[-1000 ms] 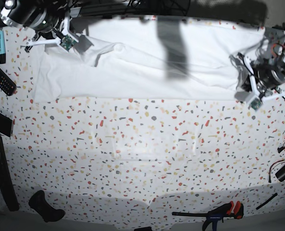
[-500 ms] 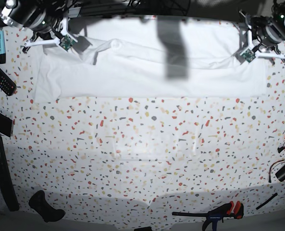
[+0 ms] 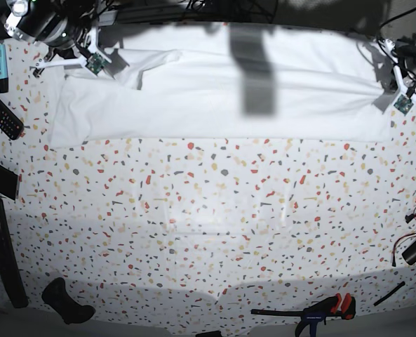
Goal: Fold the T-shirt properly
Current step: 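Move both grippers to the two ends of the folded shirt band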
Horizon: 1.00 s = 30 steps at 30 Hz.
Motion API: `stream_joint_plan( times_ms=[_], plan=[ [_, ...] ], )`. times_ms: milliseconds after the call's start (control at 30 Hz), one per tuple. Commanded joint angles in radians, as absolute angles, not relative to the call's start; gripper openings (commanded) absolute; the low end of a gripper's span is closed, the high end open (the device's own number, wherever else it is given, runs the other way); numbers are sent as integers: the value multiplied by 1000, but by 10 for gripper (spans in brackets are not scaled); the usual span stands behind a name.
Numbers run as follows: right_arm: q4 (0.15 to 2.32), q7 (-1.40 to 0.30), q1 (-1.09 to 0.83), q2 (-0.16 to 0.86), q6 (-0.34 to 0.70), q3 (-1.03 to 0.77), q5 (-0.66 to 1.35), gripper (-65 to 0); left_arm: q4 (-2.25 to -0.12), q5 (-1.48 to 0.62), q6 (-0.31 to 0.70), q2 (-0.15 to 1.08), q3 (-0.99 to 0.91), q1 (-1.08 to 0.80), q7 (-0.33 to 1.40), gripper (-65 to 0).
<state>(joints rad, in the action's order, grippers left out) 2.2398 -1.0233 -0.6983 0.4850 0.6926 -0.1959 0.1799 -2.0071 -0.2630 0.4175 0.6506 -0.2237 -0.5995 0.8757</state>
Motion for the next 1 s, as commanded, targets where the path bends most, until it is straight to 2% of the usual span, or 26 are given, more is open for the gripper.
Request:
stream_joint_plan(
  times_ms=[0,167,367,600,800,967],
  plan=[
    [2253,-999,-698,496,680,-204,194,-650,-2022,-278,424,665,-236,-601,875,-650],
    [2253,-925,-663,495,631,-204,241,-650,-2022,-300,427,665,-236,-601,875,-650],
    [2253,-923,-554,495,592,-204,383,-650,-2022,-300,427,665,-236,-601,894,-650],
    [2253,-1007,-447,495,438,-204,367,-650,-2022,-300,427,665,-236,-601,909,-650],
    [2253,-1115,-448,493,373,-204,199,-650,-2022,-297,427,665,-236,-602,923,-650],
    [2253,-1123,-513,493,366,-204,77,-650,-2022,-297,427,665,-236,-602,937,-650]
  ],
)
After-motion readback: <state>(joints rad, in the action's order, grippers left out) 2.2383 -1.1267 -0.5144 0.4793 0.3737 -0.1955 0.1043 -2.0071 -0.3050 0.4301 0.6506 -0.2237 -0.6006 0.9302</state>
